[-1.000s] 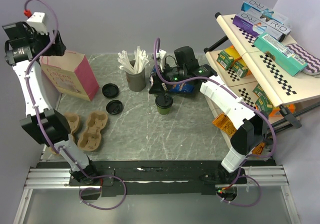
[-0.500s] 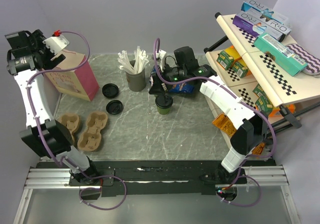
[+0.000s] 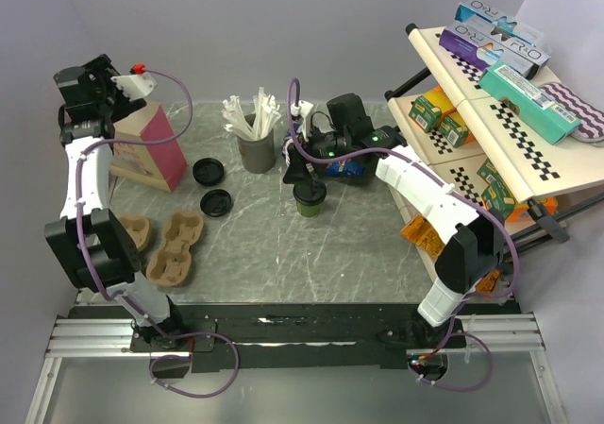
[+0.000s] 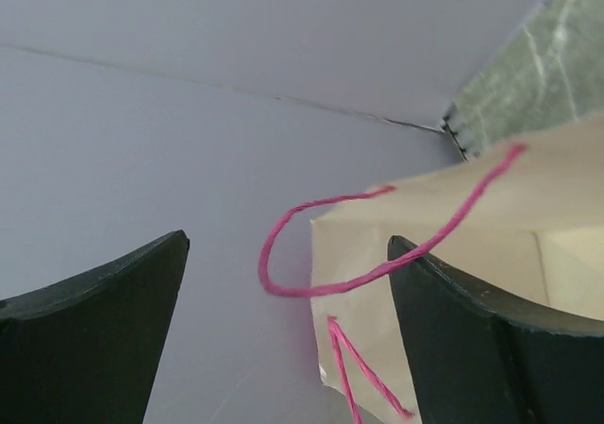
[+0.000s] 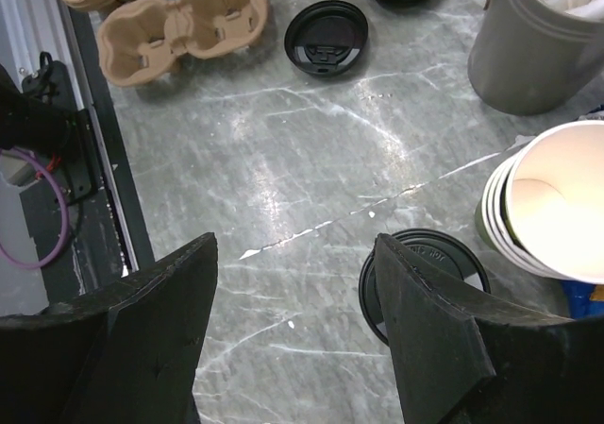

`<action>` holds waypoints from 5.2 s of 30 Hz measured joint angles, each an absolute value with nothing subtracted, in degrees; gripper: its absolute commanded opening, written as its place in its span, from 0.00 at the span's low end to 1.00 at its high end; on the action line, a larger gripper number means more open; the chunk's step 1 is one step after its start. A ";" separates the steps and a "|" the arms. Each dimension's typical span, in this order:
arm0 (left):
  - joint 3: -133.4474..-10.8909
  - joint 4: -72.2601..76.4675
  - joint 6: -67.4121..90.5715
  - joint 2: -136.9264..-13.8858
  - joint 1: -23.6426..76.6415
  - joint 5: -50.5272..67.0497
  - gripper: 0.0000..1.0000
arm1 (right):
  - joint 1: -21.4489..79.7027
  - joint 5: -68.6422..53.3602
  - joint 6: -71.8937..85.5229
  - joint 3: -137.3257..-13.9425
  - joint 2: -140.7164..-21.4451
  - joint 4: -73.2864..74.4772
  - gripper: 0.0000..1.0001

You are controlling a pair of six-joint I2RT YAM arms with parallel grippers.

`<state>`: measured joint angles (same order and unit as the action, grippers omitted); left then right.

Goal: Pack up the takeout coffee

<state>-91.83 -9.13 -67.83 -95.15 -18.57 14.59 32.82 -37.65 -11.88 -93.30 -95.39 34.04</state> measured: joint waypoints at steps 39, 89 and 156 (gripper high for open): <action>-95.57 -24.99 -92.92 -88.75 -21.30 14.55 0.93 | 32.84 -38.11 -12.25 -92.18 -95.26 33.85 0.75; -108.18 -27.11 -99.88 -97.78 -27.09 22.13 0.86 | 32.80 -38.65 -11.35 -89.67 -95.26 32.71 0.75; -122.02 -41.39 -100.09 -104.71 -26.92 26.09 0.68 | 32.73 -42.00 -8.08 -90.02 -95.31 31.81 0.76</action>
<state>-122.02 -41.39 -100.09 -104.71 -26.92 26.09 32.73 -42.00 -8.08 -90.02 -95.31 31.81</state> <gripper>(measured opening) 0.668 0.762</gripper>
